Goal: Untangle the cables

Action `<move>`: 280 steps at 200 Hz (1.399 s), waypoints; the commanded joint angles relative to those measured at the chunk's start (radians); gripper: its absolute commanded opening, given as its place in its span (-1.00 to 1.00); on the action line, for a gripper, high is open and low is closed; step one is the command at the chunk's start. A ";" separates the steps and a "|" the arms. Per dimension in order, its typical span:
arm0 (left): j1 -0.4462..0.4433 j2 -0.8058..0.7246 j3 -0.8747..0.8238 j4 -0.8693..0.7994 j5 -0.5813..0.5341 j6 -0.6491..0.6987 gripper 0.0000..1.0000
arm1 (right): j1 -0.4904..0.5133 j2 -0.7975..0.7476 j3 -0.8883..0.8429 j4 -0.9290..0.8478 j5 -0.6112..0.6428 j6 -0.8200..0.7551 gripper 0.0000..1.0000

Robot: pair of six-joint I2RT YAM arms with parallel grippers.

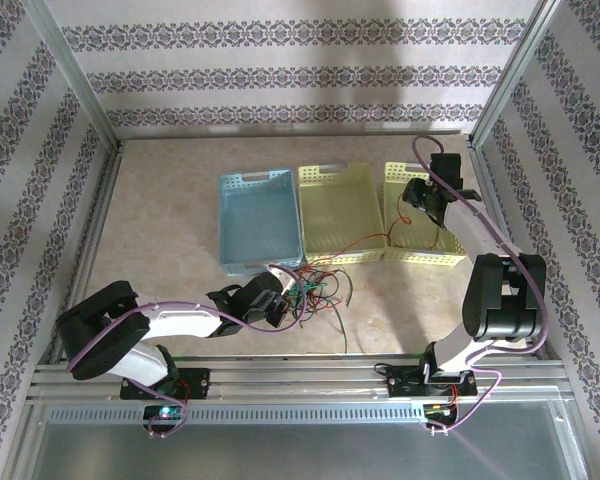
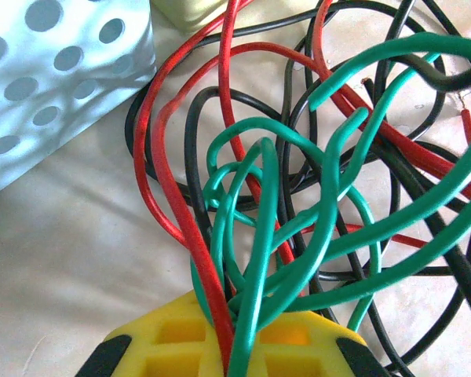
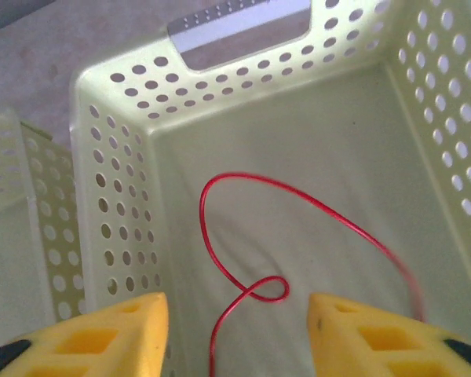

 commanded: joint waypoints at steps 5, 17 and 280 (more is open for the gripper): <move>-0.015 -0.013 0.009 -0.067 -0.017 0.005 -1.00 | 0.049 -0.105 -0.042 0.010 0.020 0.004 0.08; -0.016 -0.012 0.009 -0.066 -0.017 0.004 -1.00 | 0.101 -0.159 -0.079 -0.001 -0.016 0.000 0.08; -0.036 0.009 0.032 -0.072 -0.037 0.022 -1.00 | 0.633 -0.218 -0.269 -0.049 -0.005 0.479 -0.72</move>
